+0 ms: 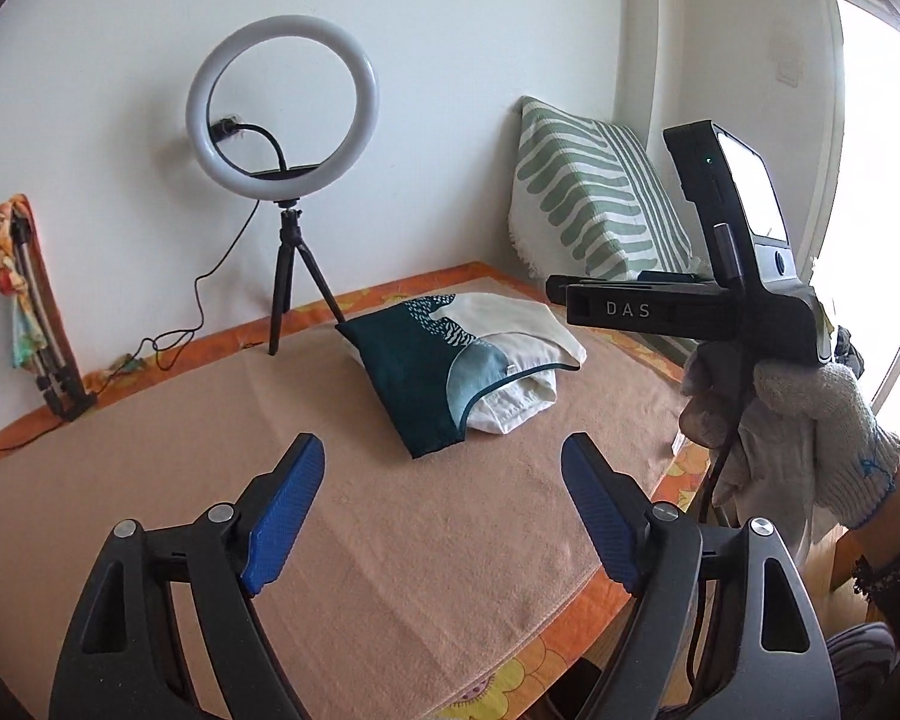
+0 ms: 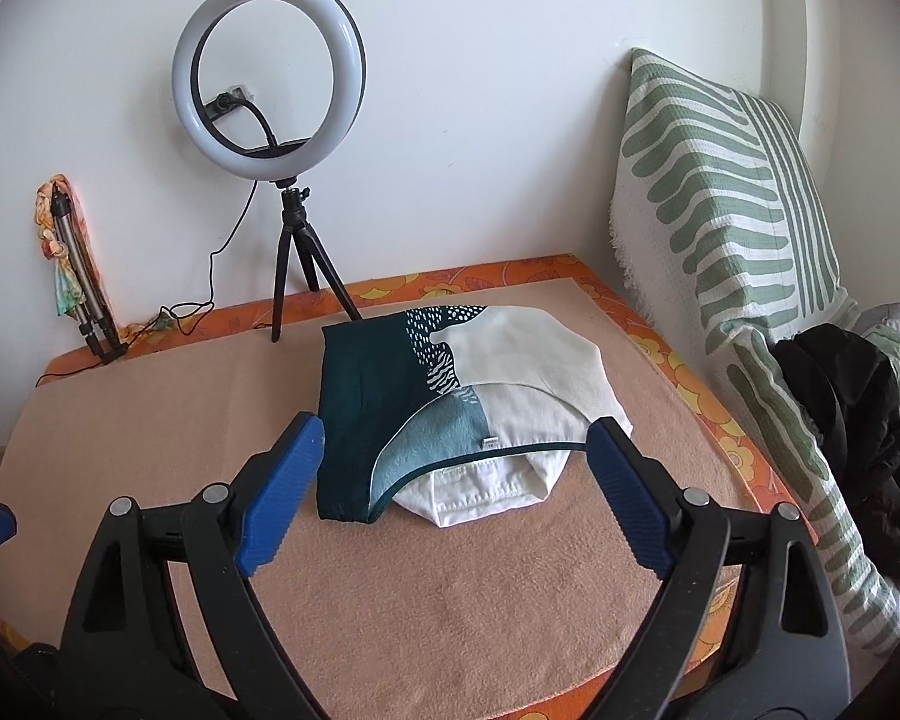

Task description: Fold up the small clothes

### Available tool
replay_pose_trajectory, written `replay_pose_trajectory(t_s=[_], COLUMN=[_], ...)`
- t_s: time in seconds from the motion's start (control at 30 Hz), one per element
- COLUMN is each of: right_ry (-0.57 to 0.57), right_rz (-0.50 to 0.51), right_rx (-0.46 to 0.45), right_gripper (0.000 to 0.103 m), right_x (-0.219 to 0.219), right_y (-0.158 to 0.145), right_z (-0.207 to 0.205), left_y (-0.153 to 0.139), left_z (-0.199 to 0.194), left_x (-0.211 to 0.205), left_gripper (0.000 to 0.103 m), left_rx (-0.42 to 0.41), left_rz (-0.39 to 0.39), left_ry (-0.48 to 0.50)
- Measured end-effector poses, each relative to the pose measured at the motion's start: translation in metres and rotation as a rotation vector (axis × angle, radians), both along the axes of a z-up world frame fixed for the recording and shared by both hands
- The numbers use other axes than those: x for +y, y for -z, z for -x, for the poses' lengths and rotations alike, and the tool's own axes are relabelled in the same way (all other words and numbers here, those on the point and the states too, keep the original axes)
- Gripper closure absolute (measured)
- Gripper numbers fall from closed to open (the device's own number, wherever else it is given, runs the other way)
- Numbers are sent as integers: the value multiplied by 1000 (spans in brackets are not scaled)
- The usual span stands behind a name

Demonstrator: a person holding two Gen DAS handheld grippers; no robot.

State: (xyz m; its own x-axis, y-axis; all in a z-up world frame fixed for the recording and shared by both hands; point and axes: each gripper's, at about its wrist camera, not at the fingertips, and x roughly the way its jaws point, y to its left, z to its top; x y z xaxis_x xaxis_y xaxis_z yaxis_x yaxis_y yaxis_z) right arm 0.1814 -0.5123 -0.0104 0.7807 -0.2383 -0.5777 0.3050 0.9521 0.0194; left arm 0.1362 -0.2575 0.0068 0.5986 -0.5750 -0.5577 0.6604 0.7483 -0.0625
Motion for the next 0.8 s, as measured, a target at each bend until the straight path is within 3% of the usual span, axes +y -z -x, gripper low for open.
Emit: replay_pose_trajectory(t_s=[0.2,0.33,0.53,0.7,0.8], right_ry=[37,66,70,86,107], right_rz=[-14,-52,-60,-80,-105], right_rx=[-34,-73,-60,-103,-147], right_gripper=[8,8,8,7,0], right_x=[18,23,30,35,37], right_y=[1,9,23,23,22], right_z=[33,54,65,71,76], left_y=[2,6,11,19,25], left_z=[13,16,17,10,7], left_x=[23,34,44,48,50], left_gripper=[19,5,4,1,1], left_rx=[-1,-10,-49,-26,-32], left_rz=[4,-2,-6,-23,-49], left_ry=[-32,-57,-97,-111,-119])
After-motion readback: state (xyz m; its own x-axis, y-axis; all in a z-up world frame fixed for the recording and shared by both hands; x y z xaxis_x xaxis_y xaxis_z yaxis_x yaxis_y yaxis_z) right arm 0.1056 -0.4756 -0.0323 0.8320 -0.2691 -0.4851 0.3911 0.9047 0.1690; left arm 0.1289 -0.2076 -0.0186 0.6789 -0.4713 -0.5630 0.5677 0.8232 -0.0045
